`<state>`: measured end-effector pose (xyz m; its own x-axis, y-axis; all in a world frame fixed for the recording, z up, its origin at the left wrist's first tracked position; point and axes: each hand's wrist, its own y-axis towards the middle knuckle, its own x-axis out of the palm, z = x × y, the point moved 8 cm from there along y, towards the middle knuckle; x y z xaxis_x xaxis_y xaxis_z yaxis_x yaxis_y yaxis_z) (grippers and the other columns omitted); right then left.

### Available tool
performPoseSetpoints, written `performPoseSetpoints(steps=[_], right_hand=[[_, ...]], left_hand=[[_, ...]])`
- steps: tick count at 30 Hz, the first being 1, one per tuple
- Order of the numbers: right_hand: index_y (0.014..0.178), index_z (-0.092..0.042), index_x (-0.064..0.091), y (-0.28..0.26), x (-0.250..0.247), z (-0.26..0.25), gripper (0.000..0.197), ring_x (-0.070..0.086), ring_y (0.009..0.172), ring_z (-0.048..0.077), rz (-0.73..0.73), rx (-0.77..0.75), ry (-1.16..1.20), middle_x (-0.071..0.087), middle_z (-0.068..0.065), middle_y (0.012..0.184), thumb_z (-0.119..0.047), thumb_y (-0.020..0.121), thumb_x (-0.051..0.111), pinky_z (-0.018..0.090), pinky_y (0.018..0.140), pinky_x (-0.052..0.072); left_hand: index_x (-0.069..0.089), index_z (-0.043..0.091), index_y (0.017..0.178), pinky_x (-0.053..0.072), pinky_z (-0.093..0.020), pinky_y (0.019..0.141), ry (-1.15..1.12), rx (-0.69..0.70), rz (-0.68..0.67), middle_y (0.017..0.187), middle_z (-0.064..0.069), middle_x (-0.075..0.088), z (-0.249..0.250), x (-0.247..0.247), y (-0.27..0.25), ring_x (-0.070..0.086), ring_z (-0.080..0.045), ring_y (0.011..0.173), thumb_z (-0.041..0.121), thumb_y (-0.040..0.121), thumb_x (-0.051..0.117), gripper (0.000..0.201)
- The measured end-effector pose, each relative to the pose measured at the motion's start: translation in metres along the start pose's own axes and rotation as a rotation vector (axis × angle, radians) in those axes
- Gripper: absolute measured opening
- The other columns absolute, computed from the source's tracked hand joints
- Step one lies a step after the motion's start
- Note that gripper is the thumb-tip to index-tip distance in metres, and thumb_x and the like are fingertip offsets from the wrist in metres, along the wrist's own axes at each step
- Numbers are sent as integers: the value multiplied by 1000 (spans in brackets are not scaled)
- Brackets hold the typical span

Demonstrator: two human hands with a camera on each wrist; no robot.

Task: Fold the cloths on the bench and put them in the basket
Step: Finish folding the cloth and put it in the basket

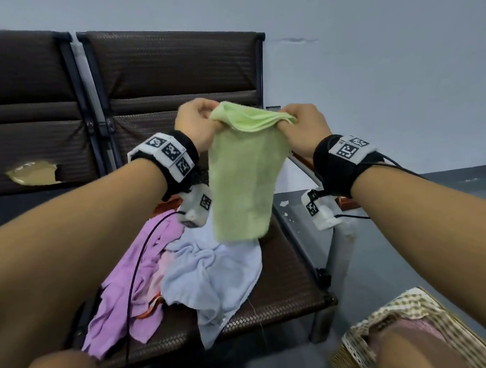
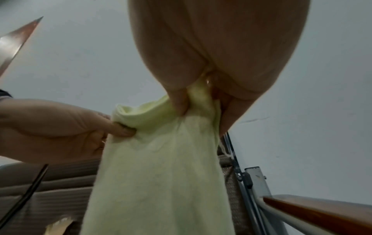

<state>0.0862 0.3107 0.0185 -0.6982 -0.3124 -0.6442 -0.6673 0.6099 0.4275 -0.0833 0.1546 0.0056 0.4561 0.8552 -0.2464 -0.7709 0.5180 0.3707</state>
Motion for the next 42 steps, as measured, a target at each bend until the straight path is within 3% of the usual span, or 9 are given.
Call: performPoseSetpoints(steps=[7,16,19,22,27,31,36,39,42], right_hand=[[101,-26,74,-19,19,-3,24,62,90,13,-53,-116,54,69,-9,92,-22,92,52,28,79,46],[111,-11,71,-161,153,105,24,66,93,25,-907,104,-174,71,11,102,-20,101,51,39,87,53],[103,0,67,-198,173,123,19,58,77,22,-1083,286,-62,61,9,83,-12,100,54,33,73,52],[110,1,63,-219,179,131,18,61,77,21,-1178,555,143,61,12,91,-5,100,51,35,72,57],[117,-2,61,-197,174,148,24,64,80,26,-970,737,320,65,15,99,-8,96,51,38,74,57],[107,-3,66,-167,181,168,17,68,87,20,-797,683,342,71,11,100,-6,91,60,34,78,59],[89,-17,72,-118,184,191,8,72,96,28,-357,591,329,75,10,101,-11,89,67,47,90,59],[80,-20,71,-103,193,196,9,72,96,29,-270,564,275,76,8,98,-16,85,65,48,92,58],[108,-16,71,-95,204,205,23,67,107,27,-275,552,175,73,6,112,-18,87,61,43,99,53]], left_hand=[[62,29,77,52,-24,66,94,143,-3,77,10,67,-16,-14,-14,60,-1,70,15,70,77,22],[59,7,100,45,-39,93,516,-233,-820,104,-11,63,-188,37,-165,55,-22,98,1,89,60,13],[55,5,101,45,-40,87,545,-281,-979,98,-7,55,-202,45,-196,51,-20,95,-3,87,57,16],[57,8,111,53,-31,73,343,-504,-1015,98,-4,61,-208,49,-209,60,-20,90,-10,89,52,29],[62,5,123,57,-28,59,212,-726,-934,97,-6,73,-218,40,-195,72,-17,78,5,96,58,28],[69,7,112,59,-35,75,142,-643,-565,99,-8,72,-235,34,-150,68,-21,83,24,95,65,24],[68,19,85,56,-27,63,202,-510,-259,83,-5,67,-250,38,-113,63,-20,70,29,94,64,14],[69,17,104,56,-34,81,267,-463,-196,101,-7,71,-255,46,-99,68,-28,94,28,96,59,17],[57,16,131,49,-27,75,288,-496,-201,115,-6,66,-266,56,-94,65,-27,104,26,95,60,37]])
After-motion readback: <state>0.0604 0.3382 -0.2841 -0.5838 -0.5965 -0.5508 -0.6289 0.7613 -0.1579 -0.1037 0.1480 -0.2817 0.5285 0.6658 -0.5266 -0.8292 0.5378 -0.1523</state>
